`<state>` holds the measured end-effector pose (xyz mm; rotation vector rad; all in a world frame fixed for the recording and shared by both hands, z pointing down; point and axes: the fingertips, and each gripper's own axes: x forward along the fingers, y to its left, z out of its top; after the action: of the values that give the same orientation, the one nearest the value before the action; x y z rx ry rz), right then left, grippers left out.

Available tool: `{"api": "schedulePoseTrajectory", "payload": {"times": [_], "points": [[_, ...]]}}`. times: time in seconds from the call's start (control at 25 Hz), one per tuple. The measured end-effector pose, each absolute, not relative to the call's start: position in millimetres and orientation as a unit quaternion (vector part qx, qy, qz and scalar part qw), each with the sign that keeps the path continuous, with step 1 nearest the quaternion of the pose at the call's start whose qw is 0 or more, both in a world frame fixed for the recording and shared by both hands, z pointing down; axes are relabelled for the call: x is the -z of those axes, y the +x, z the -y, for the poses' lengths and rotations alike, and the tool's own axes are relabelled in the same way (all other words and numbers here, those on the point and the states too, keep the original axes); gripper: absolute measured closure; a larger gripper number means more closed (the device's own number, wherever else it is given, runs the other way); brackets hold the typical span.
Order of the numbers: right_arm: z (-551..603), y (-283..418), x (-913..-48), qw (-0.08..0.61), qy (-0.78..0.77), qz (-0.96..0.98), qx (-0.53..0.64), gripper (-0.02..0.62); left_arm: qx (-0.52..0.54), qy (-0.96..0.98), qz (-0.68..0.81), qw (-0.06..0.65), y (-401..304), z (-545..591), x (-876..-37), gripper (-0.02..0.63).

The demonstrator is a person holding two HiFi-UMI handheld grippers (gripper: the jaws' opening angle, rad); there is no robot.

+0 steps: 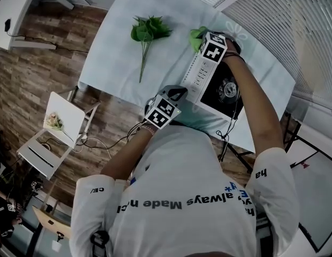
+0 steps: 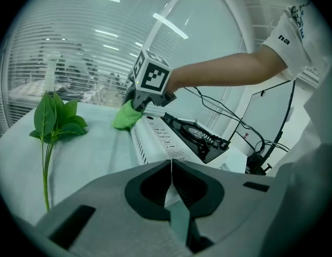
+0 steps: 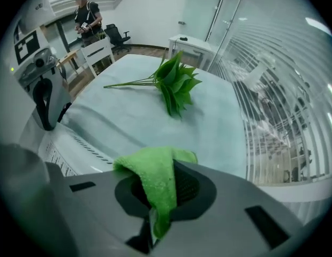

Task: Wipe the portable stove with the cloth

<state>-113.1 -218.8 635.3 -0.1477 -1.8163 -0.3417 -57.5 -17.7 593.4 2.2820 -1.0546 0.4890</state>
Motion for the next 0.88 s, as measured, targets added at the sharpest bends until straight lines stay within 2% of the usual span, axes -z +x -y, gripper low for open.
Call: {"api": "schedulePoseTrajectory", "payload": {"times": [0.56, 0.88], "points": [[145.8, -119.5, -644.5, 0.648, -0.139, 0.737, 0.131, 0.572, -0.178, 0.850, 0.402, 0.290, -69.0, 4.7, -592.0, 0.592], [90.5, -118.8, -644.9, 0.653, -0.179, 0.727, 0.115, 0.572, -0.175, 0.851, 0.400, 0.291, -74.9, -9.5, -585.5, 0.592]]}}
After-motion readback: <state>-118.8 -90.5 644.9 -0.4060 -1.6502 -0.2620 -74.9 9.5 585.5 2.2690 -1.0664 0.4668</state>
